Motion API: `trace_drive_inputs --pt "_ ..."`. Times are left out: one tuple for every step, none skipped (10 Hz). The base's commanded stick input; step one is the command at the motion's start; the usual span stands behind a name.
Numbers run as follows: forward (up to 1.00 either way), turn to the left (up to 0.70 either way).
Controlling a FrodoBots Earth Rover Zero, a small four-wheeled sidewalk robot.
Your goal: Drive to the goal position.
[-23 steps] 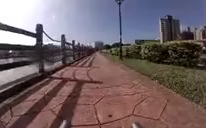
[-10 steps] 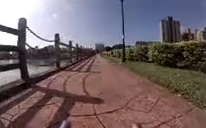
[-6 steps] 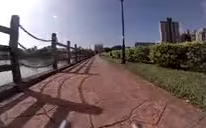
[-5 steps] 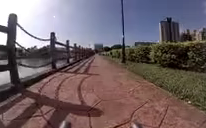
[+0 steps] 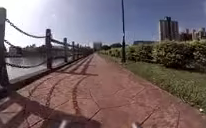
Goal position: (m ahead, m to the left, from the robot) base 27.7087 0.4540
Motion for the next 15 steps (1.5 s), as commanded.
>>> trace_drive_inputs --pt "0.50 0.20" --pt "0.50 0.05" --pt "0.50 0.05" --pt "0.50 0.04" --pt "0.50 0.02" --pt "0.50 0.01" --pt "0.50 0.13" --pt "0.50 0.05" --pt "0.50 0.00" --pt "0.50 0.00" --pt "0.50 0.00" --pt "0.50 0.00" --pt "0.50 0.00" --pt "0.50 0.00" --pt "0.50 0.00"
